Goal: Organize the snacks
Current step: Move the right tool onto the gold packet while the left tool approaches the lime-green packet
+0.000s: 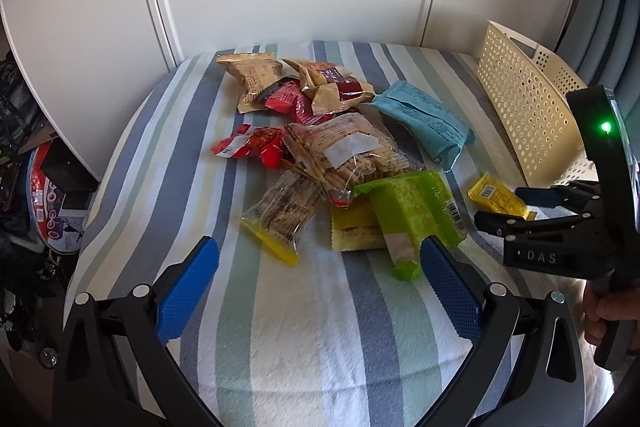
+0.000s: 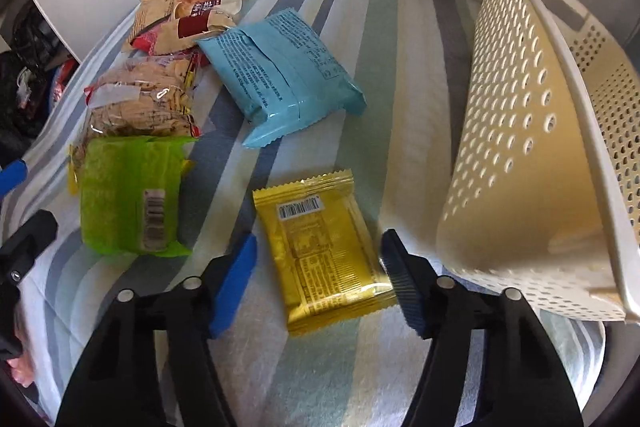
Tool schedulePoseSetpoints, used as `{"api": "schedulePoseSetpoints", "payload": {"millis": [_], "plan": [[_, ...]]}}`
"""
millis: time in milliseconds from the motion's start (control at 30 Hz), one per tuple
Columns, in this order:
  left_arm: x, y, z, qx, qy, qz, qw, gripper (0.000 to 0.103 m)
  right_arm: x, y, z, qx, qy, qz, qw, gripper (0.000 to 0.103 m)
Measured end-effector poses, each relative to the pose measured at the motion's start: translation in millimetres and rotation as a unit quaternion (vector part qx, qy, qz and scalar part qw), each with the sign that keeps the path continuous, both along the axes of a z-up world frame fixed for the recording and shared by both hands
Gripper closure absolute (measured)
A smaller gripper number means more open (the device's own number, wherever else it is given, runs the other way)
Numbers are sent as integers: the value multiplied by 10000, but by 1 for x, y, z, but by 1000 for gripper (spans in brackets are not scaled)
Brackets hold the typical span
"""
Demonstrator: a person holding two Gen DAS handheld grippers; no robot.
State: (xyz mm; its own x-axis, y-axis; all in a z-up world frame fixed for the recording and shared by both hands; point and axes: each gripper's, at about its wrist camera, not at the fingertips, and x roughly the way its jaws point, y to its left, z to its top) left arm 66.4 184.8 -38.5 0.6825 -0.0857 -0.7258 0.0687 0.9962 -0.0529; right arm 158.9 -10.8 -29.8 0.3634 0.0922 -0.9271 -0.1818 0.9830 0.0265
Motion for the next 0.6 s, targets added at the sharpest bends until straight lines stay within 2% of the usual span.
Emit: {"api": "schedulePoseSetpoints", "payload": {"millis": [33, 133, 367, 600], "plan": [[1, 0, 0, -1, -3, -3, 10000, 2, 0, 1, 1, -52, -33, 40, 10000, 51], [3, -1, 0, -20, 0, -6, 10000, 2, -3, 4, 1, -39, -108, 100, 9999, 56], [5, -7, 2, -108, 37, 11, 9999, 2, -36, 9, 24, -70, -622, 178, 9979, 56], [10, -32, 5, -64, 48, 3, 10000, 2, -69, 1, 34, 42, -798, 143, 9967, 56]]}}
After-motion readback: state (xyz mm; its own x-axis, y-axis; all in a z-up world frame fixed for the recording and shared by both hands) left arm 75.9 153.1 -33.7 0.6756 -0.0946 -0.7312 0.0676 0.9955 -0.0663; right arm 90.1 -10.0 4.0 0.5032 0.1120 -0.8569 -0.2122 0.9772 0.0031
